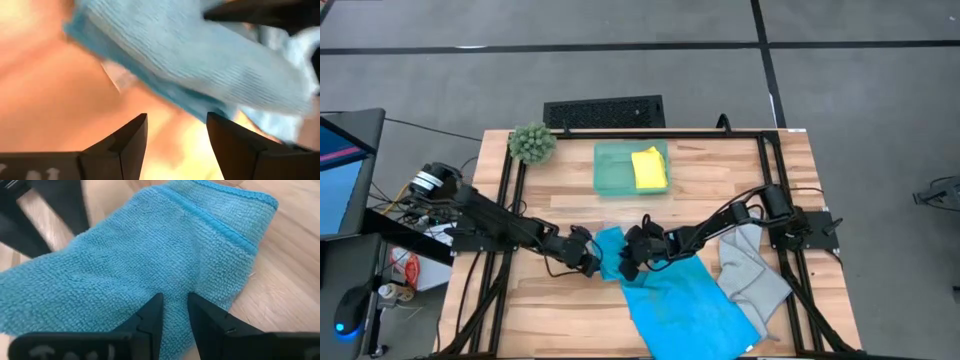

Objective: Fold microfiber towels
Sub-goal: Fold the left blue microfiber towel

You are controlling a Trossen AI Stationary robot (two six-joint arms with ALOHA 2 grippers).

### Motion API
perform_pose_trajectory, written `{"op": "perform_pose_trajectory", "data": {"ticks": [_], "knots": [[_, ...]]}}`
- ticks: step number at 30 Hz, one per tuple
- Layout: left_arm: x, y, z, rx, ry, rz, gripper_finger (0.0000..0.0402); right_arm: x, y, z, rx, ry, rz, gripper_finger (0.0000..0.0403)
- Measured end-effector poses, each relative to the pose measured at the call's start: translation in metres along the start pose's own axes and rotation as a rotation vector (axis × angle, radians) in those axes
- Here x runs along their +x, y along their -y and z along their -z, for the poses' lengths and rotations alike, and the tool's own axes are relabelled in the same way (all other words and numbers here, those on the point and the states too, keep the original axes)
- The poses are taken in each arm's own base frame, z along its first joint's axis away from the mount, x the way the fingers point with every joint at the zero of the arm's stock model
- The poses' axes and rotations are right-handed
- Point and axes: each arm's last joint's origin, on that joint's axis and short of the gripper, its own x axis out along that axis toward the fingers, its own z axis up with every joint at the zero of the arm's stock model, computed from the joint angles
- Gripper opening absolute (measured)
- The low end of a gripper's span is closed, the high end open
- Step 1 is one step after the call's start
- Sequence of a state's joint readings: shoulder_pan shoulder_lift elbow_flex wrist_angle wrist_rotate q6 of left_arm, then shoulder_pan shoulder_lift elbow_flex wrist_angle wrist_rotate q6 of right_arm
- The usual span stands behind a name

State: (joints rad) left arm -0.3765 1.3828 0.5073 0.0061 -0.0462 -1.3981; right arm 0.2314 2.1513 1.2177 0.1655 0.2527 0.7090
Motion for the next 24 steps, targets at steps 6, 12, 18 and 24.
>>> {"op": "perform_pose_trajectory", "data": {"ticks": [6, 12, 18, 24], "knots": [[-0.041, 0.015, 0.006, 0.041, 0.206, 0.123, 0.0197, 0.0, 0.0, 0.0, -0.01, 0.002, 0.003, 0.0118], [-0.062, 0.033, 0.012, 0.232, 0.689, 0.183, 0.0197, 0.0, 0.001, -0.001, -0.009, -0.001, 0.0, 0.0118], [-0.015, 0.034, 0.019, 0.269, 0.638, 0.17, 0.0197, -0.002, 0.001, -0.003, -0.019, 0.007, -0.004, 0.0118], [0.029, 0.029, 0.035, 0.267, 0.532, 0.236, 0.0197, -0.007, 0.0, -0.007, -0.033, 0.011, 0.003, 0.0118]]}}
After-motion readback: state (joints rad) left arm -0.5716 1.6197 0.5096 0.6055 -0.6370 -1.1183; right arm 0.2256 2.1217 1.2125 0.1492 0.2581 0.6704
